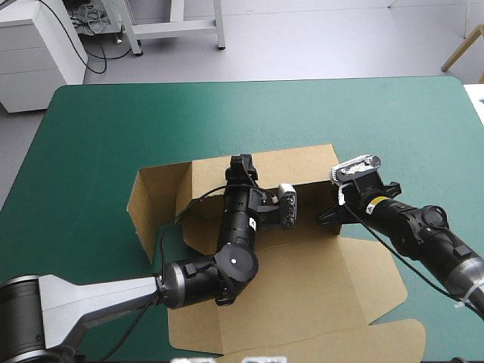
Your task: Fold the box
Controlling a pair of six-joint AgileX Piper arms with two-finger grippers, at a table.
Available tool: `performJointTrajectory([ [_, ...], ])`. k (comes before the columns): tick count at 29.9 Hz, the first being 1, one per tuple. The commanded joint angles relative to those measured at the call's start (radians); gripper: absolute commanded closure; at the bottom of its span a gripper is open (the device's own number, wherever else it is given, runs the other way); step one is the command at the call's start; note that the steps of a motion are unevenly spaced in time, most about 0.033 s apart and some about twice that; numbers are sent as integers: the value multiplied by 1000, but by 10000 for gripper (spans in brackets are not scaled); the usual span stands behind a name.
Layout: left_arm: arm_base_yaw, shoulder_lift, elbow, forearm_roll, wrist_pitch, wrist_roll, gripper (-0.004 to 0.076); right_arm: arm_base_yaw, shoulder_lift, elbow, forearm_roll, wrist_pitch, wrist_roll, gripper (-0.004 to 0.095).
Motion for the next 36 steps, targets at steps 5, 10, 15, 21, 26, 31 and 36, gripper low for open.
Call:
performJointTrajectory([
  [5,-5,-40,-21,116,42,-24,178,4,-12,-30,-8,62,64,907],
  [10,-32,-40,-26,189,52,-49,178,4,-10,-81,-35,158,129,907],
  [15,-104,-52,-32,214,63,-56,178,4,-9,-176,-95,296,244,908],
  [21,-190,-95,-32,214,106,-56,179,4,-7,-283,-104,412,275,908],
  [26,-250,-152,-34,214,176,-42,280,4,2,-327,-106,524,301,908],
  [31,-261,-253,-70,214,188,-22,550,4,89,-380,-125,607,301,908],
  [36,-135,-354,-141,170,160,-19,729,-27,237,-467,-128,641,282,908],
])
